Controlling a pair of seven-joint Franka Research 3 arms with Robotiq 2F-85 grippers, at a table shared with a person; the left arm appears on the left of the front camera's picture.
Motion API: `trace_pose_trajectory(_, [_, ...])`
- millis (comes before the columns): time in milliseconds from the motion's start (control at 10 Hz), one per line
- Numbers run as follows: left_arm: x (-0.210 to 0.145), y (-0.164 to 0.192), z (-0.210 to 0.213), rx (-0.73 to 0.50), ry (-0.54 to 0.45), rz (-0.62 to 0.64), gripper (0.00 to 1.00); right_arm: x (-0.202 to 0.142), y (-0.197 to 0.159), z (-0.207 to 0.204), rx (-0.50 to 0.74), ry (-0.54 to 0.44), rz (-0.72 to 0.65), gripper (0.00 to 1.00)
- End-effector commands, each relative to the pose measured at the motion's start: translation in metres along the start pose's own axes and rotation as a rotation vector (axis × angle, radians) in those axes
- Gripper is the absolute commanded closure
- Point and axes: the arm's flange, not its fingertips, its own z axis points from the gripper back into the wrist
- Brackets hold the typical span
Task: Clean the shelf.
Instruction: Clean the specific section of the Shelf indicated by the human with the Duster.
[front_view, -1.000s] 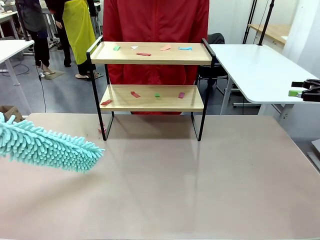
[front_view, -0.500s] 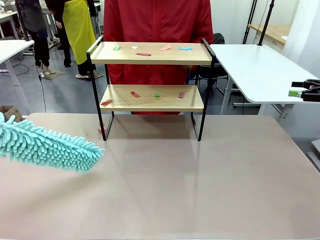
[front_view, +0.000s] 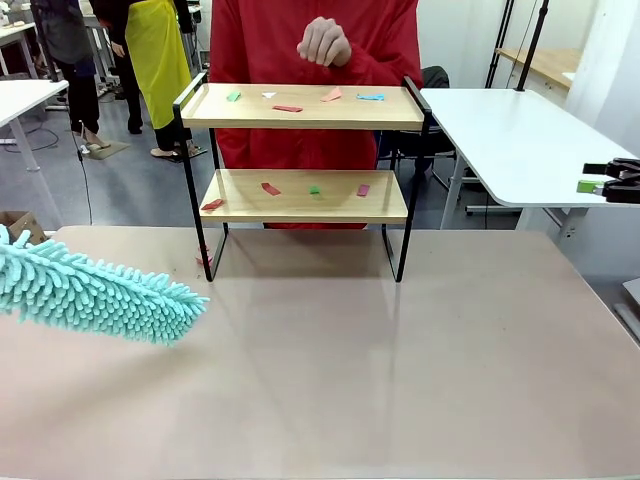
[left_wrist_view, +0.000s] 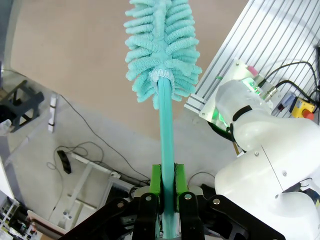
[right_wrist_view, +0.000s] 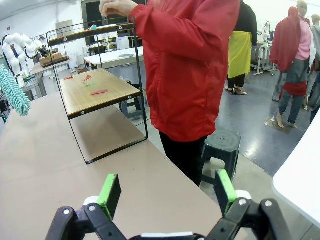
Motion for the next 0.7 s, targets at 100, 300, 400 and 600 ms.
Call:
trace_pose_trajectory(100, [-0.0036, -0.0018, -0.0016, 0.001, -0.002, 0.015, 0.87, 0.0090, 0.0011, -0.0020, -0.014, 0.011, -0.011, 0.00])
trace_pose_trajectory(300, [-0.0036, -0.0018, -0.0016, 0.001, -0.002, 0.015, 0.87, 0.0090, 0.0011, -0.0020, -0.014, 0.011, -0.011, 0.00])
trace_pose_trajectory(400, [-0.0036, -0.0018, -0.0016, 0.001, -0.002, 0.015, 0.87, 0.0090, 0.0011, -0.0020, -0.014, 0.011, -0.011, 0.00])
trace_pose_trajectory(600, [-0.0036, -0.0018, -0.0016, 0.001, -0.002, 0.015, 0.87, 0.0090, 0.0011, -0.0020, -0.014, 0.011, -0.011, 0.00])
